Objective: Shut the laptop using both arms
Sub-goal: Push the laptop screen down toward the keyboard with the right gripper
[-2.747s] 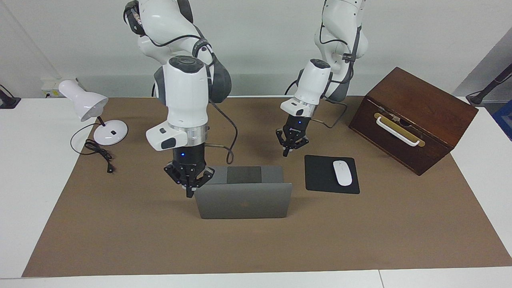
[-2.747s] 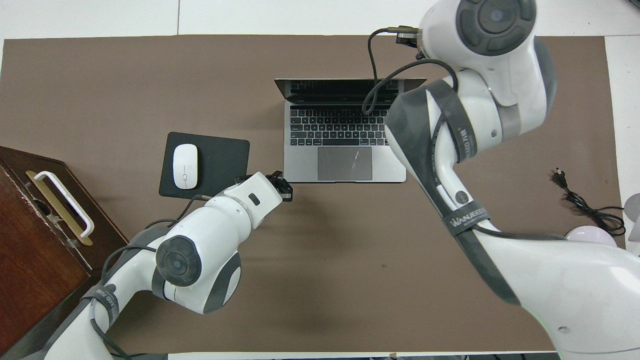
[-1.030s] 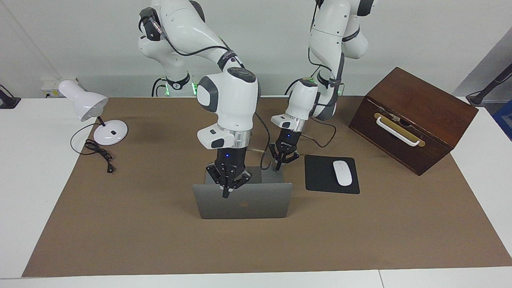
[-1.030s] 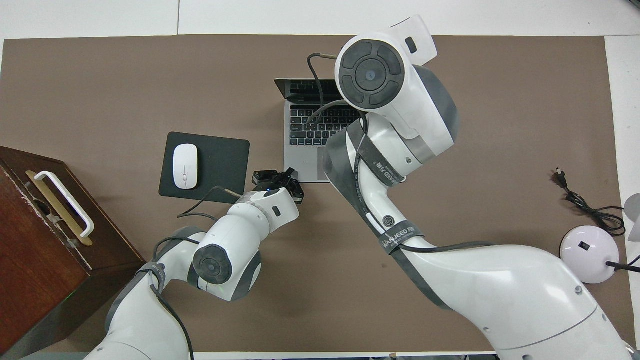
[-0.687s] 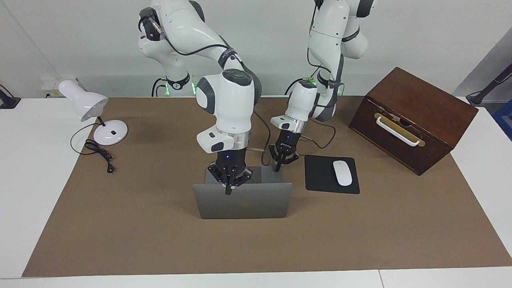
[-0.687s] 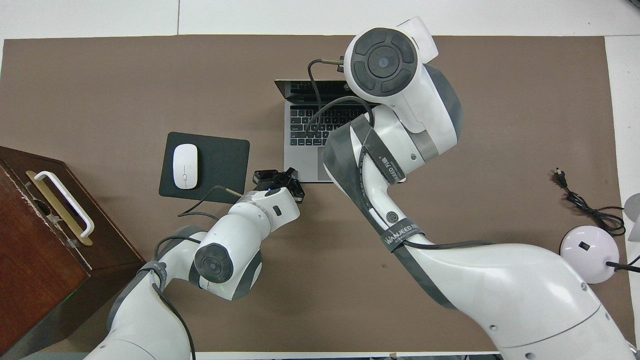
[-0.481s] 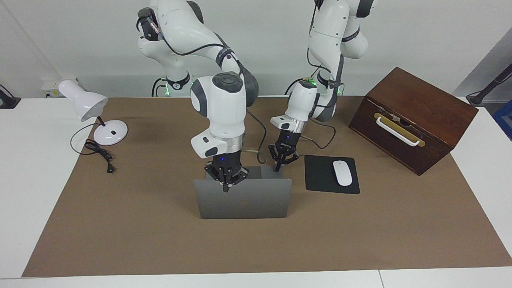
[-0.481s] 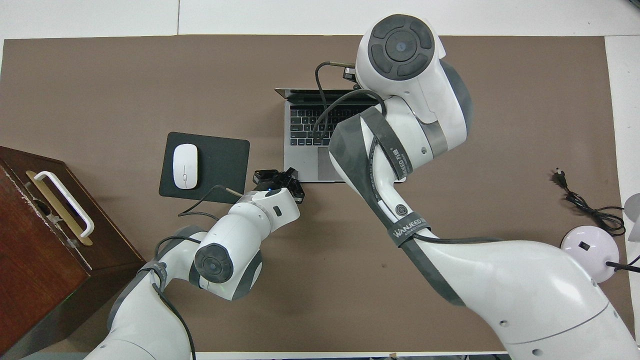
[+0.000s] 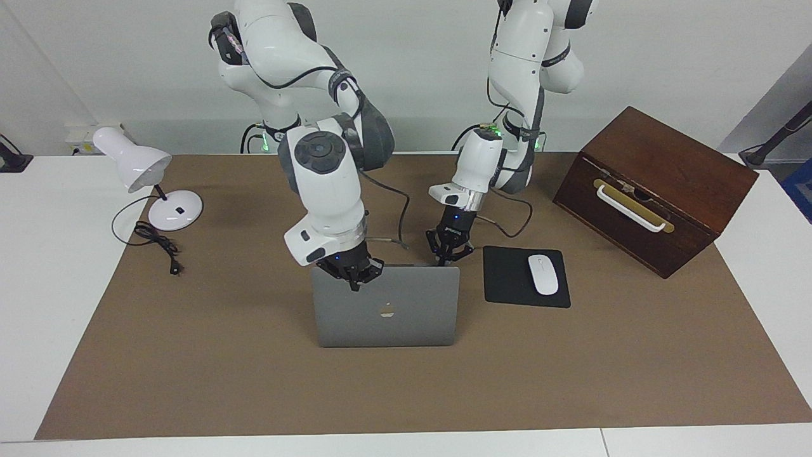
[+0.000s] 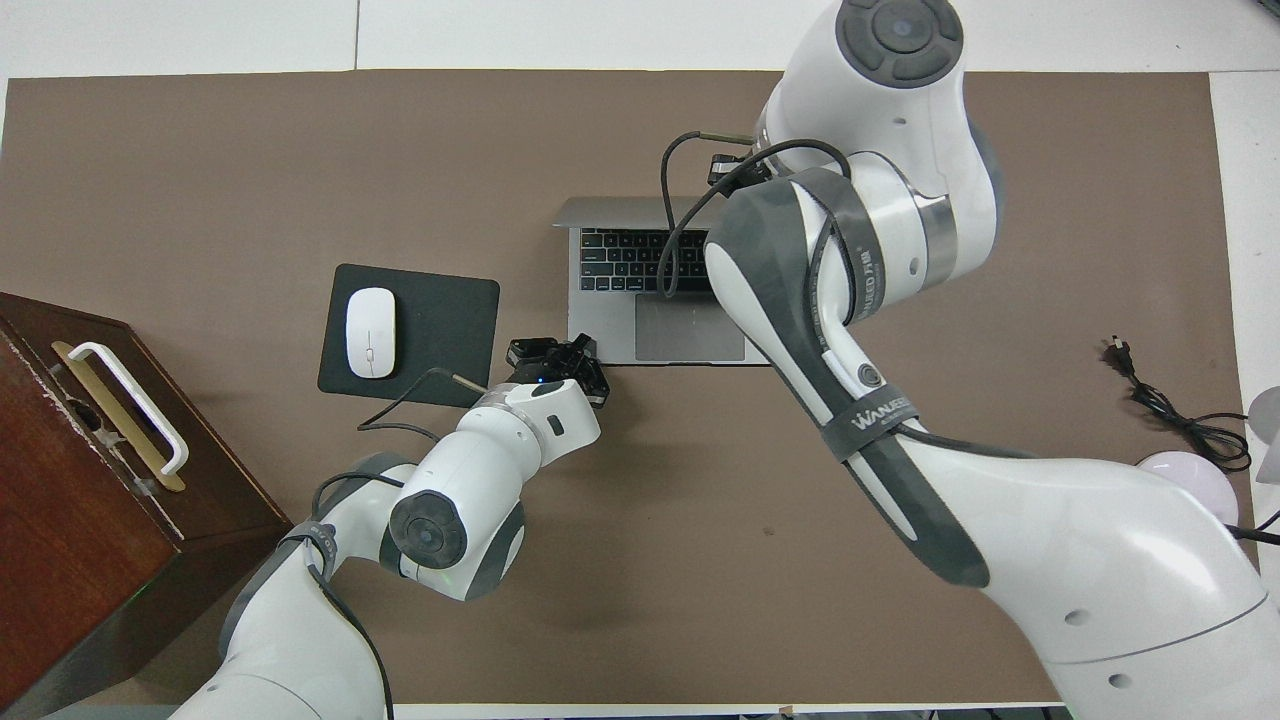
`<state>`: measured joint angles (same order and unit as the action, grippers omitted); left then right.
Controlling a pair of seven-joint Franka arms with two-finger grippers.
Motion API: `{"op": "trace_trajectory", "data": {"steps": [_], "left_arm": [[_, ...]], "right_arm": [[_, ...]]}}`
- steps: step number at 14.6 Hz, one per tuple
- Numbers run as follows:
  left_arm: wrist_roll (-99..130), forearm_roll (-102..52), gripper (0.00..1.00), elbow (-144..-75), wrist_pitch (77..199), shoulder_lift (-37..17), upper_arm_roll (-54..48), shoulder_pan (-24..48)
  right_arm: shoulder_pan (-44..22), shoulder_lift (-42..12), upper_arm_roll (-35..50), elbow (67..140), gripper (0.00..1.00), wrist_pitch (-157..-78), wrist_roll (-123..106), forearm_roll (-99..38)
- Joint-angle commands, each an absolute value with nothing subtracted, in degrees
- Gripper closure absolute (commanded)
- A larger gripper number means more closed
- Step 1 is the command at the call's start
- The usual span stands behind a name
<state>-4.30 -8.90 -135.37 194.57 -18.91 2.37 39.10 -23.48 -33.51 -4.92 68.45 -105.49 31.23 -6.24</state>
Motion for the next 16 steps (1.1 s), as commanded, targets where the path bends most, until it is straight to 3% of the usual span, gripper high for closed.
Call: {"op": "trace_trajectory", "data": {"steps": [1, 16], "left_arm": [[-5.89, -8.7, 1.0, -133.77, 196.43, -24.52, 2.9, 39.11], [-7.29, -8.17, 1.0, -134.47, 196.52, -24.61, 2.9, 37.79]], "right_arm": [[-21.8, -33.75, -4.22, 68.47, 1.0, -101.88, 27.25, -9.14], [-21.53, -38.67, -4.22, 70.66, 1.0, -100.37, 25.32, -15.2]]}}
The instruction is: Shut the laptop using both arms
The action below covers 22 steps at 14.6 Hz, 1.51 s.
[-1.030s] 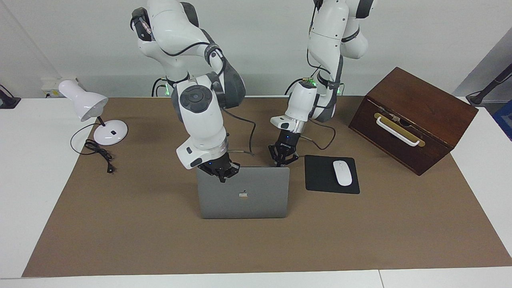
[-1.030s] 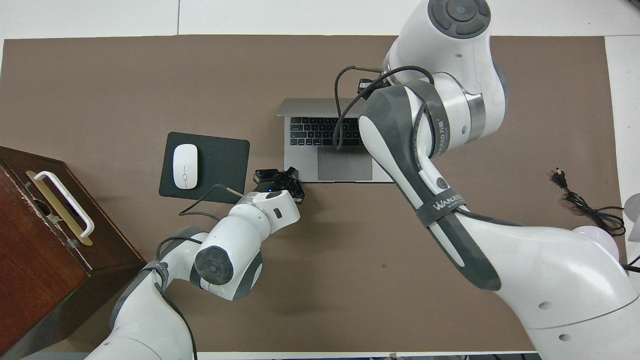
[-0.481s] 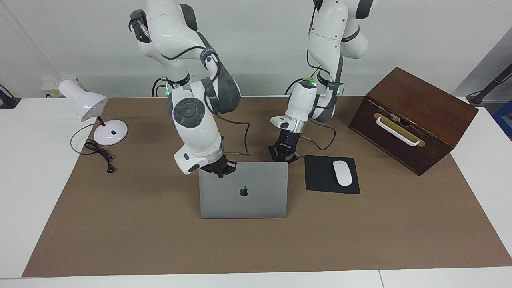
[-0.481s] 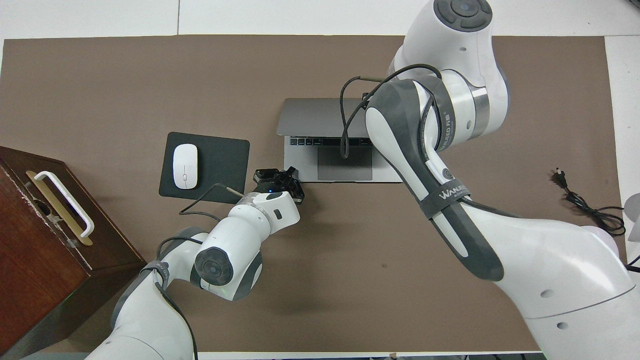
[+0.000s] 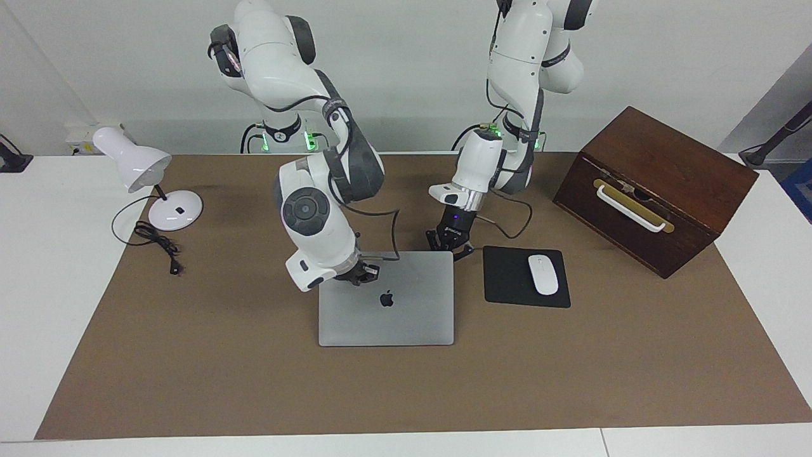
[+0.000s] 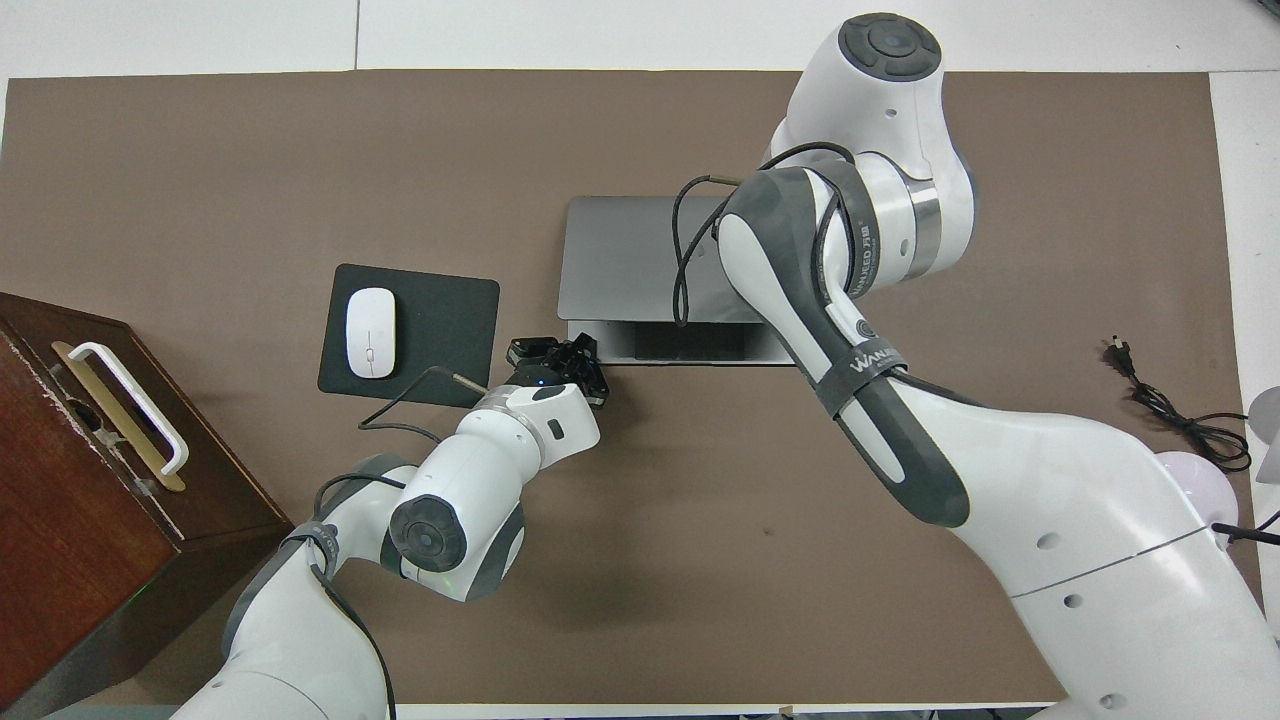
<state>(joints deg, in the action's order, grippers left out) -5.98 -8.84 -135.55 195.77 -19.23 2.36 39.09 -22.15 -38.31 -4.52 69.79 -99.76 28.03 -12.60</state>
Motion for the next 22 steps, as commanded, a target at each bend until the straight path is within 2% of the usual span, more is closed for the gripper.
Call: {"op": "trace_trajectory", "data": {"steps": [1, 10, 22], "left_arm": [[-7.29, -8.17, 1.0, -134.39, 196.52, -24.61, 2.9, 37.71], [-7.29, -7.56, 1.0, -134.56, 196.52, -24.61, 2.9, 37.35], [-6.59, -7.56, 1.0, -134.47, 196.26, -24.52, 2.81, 37.18]], "right_arm": [[-21.53, -39.11, -4.22, 70.75, 1.0, -101.07, 24.88, -15.55], [-21.62, -40.61, -4.22, 73.21, 1.0, -106.61, 24.52, -15.56], [-21.62, -40.52, -4.22, 73.39, 1.0, -106.7, 24.61, -15.73]]}}
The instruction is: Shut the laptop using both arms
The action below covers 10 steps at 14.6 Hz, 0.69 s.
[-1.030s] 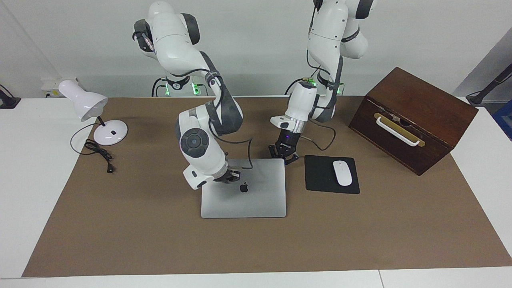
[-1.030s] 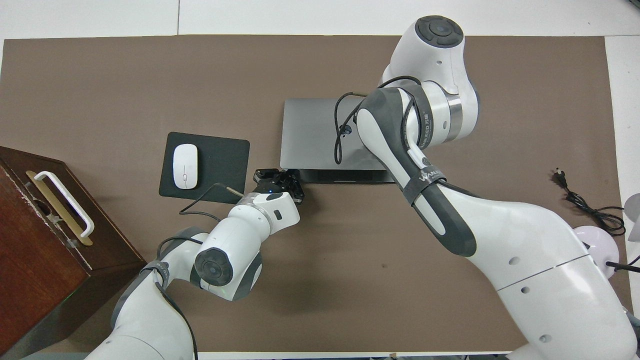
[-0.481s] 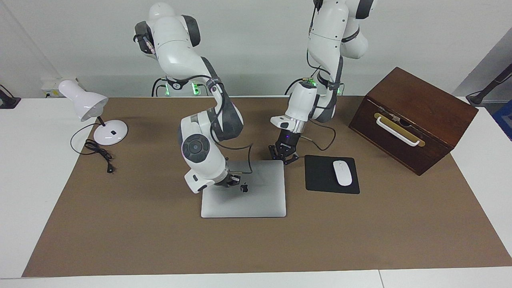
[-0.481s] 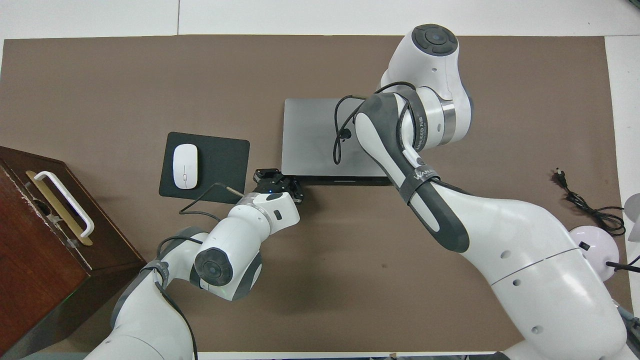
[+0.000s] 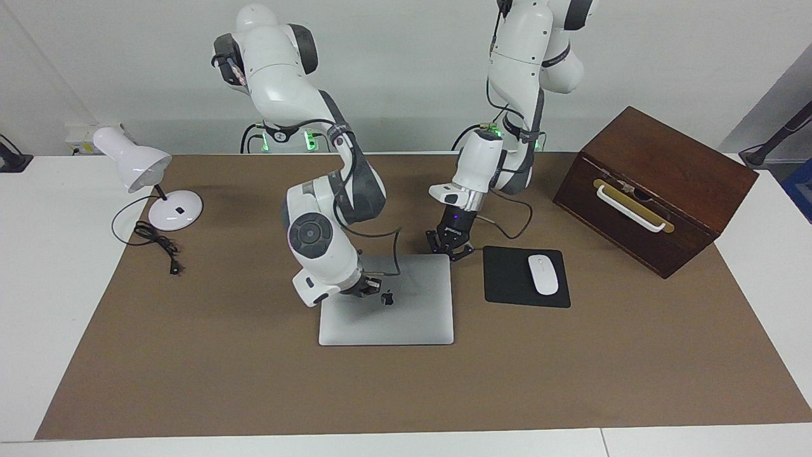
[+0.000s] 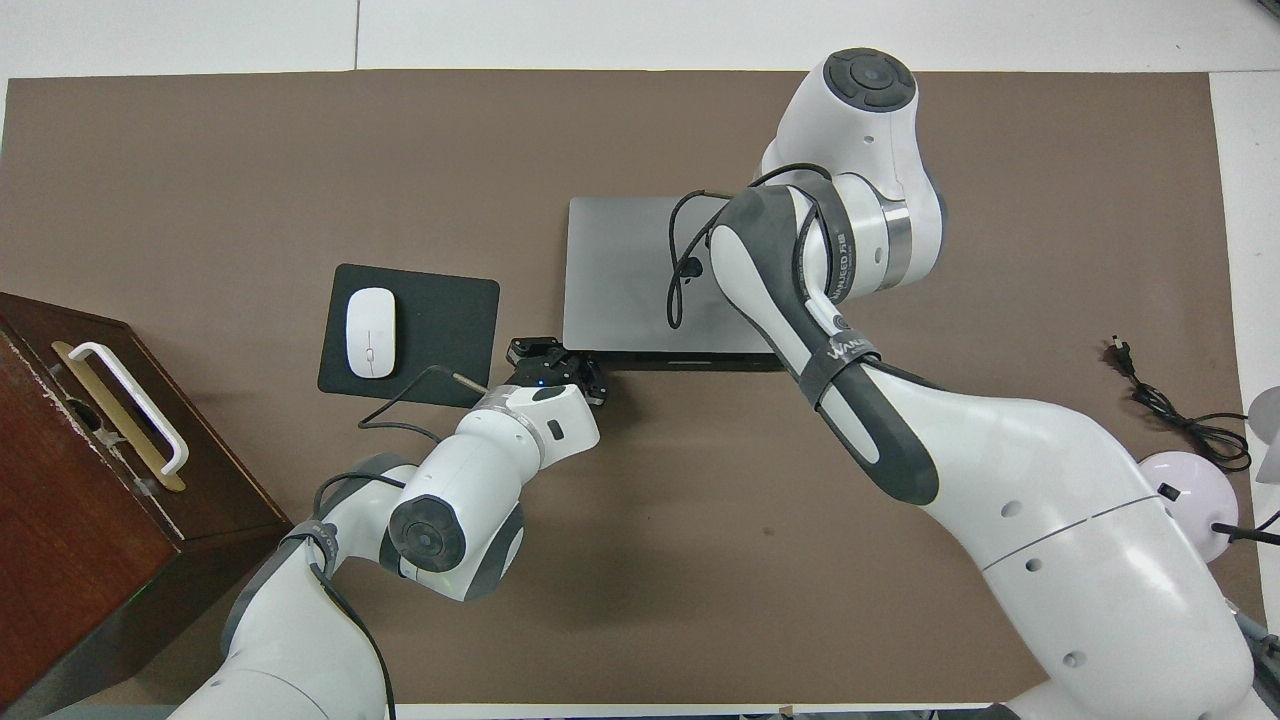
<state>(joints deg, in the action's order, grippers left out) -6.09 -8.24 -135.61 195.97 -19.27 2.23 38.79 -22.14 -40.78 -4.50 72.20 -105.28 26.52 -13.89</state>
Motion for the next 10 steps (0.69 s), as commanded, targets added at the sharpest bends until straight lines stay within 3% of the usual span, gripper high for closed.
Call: {"op": "trace_trajectory", "data": {"steps": [1, 6, 10], "left_arm": [[-6.33, -7.56, 1.0, -134.47, 196.17, -24.52, 2.81, 37.18], [-5.27, -7.56, 1.0, -134.21, 194.59, -24.35, 2.64, 35.86], [-4.48, -7.56, 1.0, -134.21, 193.97, -23.99, 2.55, 35.86]], "right_arm": [[-21.62, -40.52, -4.22, 73.3, 1.0, -106.7, 24.7, -15.82], [-21.27, -38.86, -4.65, 72.42, 1.0, -105.13, 23.91, -15.56], [-19.25, -35.34, -5.18, 67.6, 1.0, -93.9, 23.56, -14.59]]}}
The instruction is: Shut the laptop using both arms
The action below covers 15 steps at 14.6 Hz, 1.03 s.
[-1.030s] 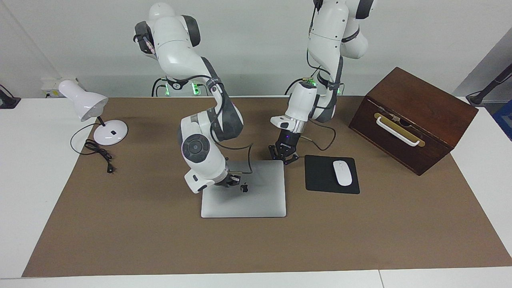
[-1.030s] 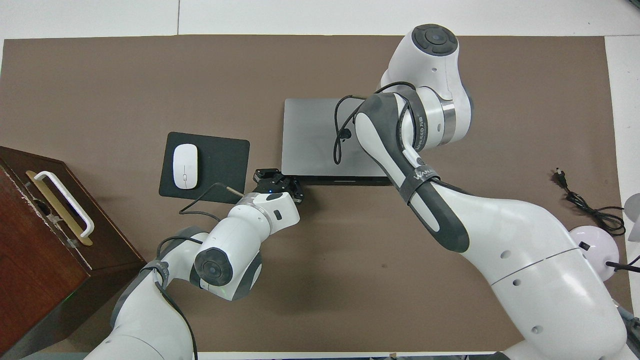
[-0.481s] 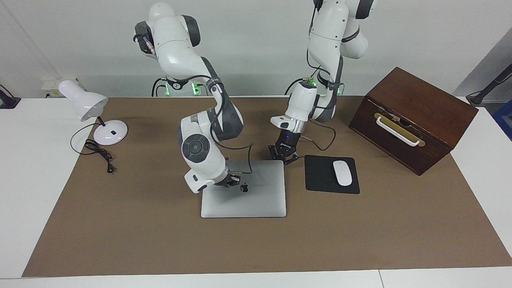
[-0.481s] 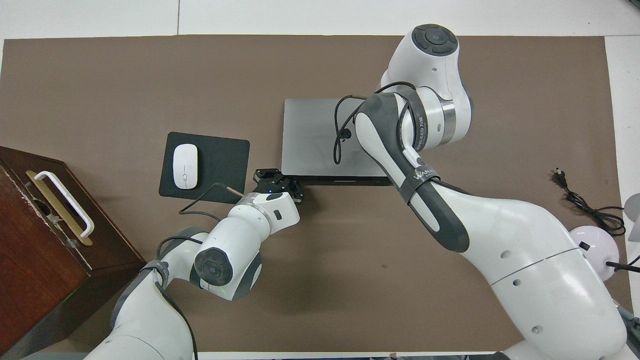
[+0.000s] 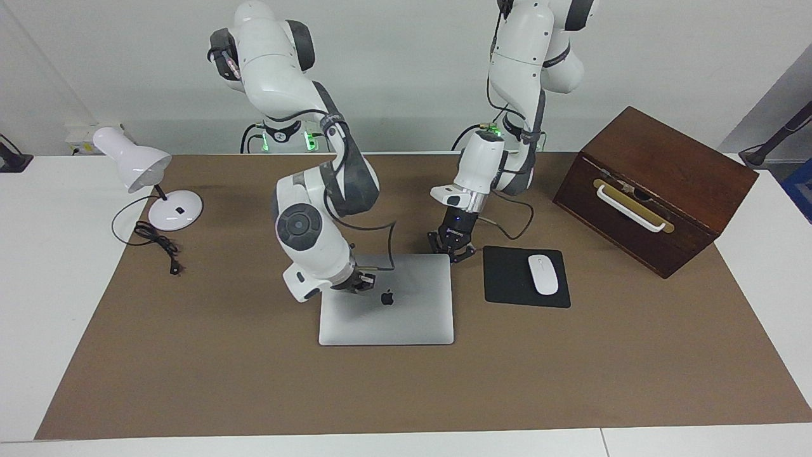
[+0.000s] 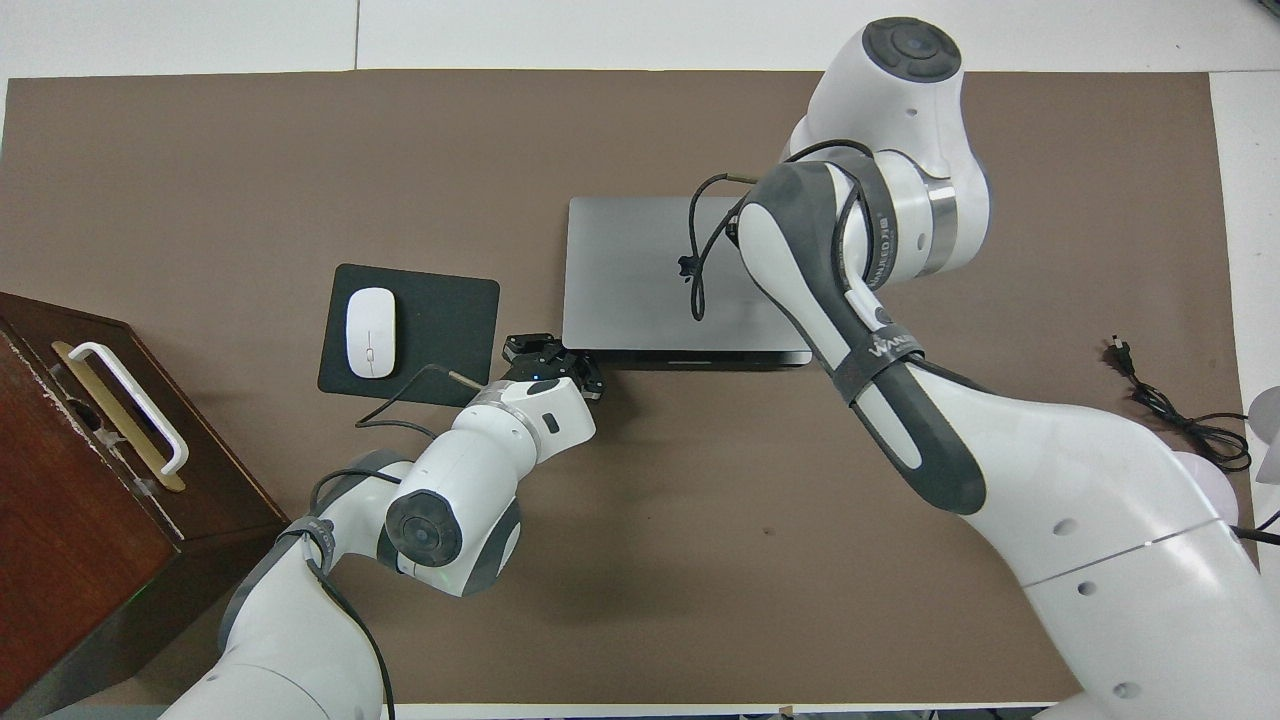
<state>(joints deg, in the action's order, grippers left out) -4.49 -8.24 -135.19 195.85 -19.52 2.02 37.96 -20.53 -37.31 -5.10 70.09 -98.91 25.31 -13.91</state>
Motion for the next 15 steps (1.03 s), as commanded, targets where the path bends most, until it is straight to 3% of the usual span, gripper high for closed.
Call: {"op": "trace_trajectory", "data": {"steps": [1, 9, 10, 11, 14, 15], "left_arm": [[-4.4, -7.56, 1.0, -134.3, 193.97, -23.99, 2.55, 35.95], [-2.72, -7.56, 1.0, -134.3, 191.71, -22.68, 2.46, 35.95], [-2.72, -7.56, 1.0, -134.3, 188.82, -21.28, 2.46, 35.86], [-2.72, -7.56, 1.0, -134.3, 185.13, -19.01, 2.55, 35.25], [-2.9, -7.56, 1.0, -134.03, 174.05, -12.24, 2.55, 34.02], [-2.99, -7.56, 1.0, -133.86, 172.11, -10.91, 2.46, 33.4]], "right_arm": [[-18.55, -33.94, -5.27, 67.15, 1.0, -92.82, 23.21, -14.5], [-14.69, -22.42, -6.51, 67.06, 1.0, -91.06, 7.06, 0.52], [-13.72, -21.28, -6.5, 67.06, 0.94, -90.27, 4.33, 0.61], [-12.67, -20.14, -6.59, 67.06, 0.78, -89.48, 0.83, 0.62], [-9.15, -17.94, -6.59, 67.06, 0.0, -89.3, -9.72, 0.96], [-8.27, -17.49, -6.59, 67.06, 0.0, -89.3, -12.45, 2.27]]}}
